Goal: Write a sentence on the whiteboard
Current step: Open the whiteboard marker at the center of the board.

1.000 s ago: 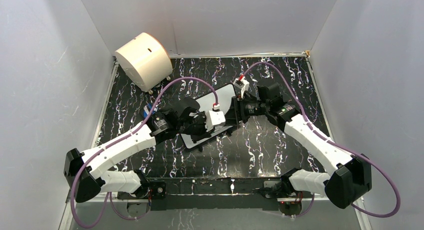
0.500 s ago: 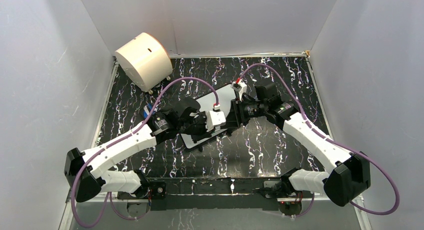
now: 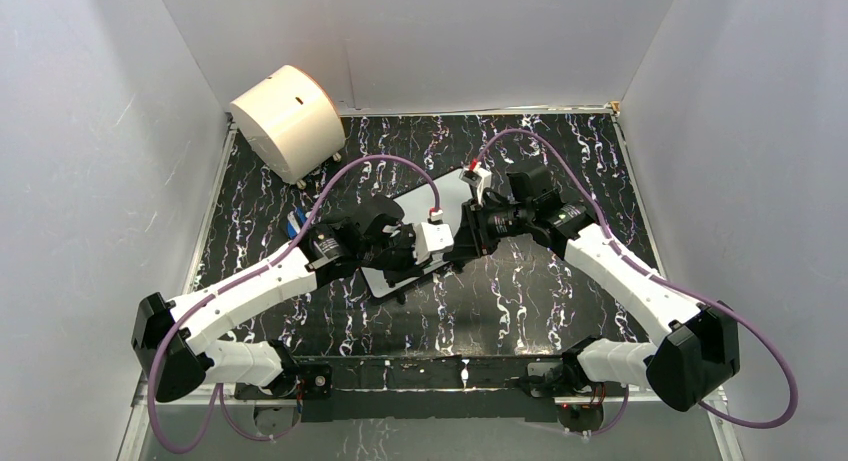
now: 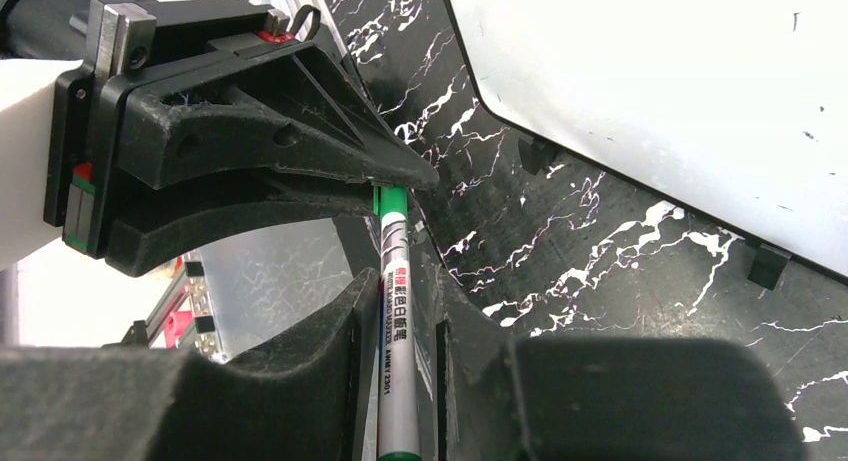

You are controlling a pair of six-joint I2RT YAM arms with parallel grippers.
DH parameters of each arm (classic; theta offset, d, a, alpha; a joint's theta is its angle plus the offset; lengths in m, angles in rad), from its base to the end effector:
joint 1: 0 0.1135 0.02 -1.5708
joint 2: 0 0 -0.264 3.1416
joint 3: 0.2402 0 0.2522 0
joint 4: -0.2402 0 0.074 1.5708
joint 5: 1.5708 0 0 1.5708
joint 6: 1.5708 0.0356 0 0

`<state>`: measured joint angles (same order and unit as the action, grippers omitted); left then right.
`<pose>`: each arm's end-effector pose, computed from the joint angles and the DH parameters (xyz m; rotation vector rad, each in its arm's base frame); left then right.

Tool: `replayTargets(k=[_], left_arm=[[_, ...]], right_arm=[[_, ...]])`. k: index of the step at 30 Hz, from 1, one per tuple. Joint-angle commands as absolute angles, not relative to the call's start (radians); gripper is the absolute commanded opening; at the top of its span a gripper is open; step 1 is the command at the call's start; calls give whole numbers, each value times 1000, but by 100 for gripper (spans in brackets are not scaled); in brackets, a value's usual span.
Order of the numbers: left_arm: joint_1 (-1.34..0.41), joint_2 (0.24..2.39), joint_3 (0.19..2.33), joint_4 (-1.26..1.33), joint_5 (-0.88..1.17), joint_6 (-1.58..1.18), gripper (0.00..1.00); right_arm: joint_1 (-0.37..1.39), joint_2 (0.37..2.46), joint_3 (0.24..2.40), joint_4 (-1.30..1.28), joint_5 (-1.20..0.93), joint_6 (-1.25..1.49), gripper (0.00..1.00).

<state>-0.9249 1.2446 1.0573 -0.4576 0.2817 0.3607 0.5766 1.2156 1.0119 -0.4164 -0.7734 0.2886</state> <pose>0.1569 -0.2245 0.3119 1.4774 1.7069 -0.6195 0.2054 0.1632 0.3124 -0.7891 2.1579 1.3166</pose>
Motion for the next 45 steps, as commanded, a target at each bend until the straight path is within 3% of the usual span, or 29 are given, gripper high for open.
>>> replayTargets(k=[1,6,12,45], left_arm=[[-922,1236,1075,-464,296,373,0],[-919,1239,1075,-464,300,374,0],[-912,1231,1072,-463,296,375,0],[-869,1074,986,-443,206,389,0]], right_arm=[[585,1218,1065,-411,-821,272,31],[591,1216,1060,-401,-828,264,22],[591,1198,1056,-403,-842,249,0],[483,1069,1069,-415,-971,213,0]])
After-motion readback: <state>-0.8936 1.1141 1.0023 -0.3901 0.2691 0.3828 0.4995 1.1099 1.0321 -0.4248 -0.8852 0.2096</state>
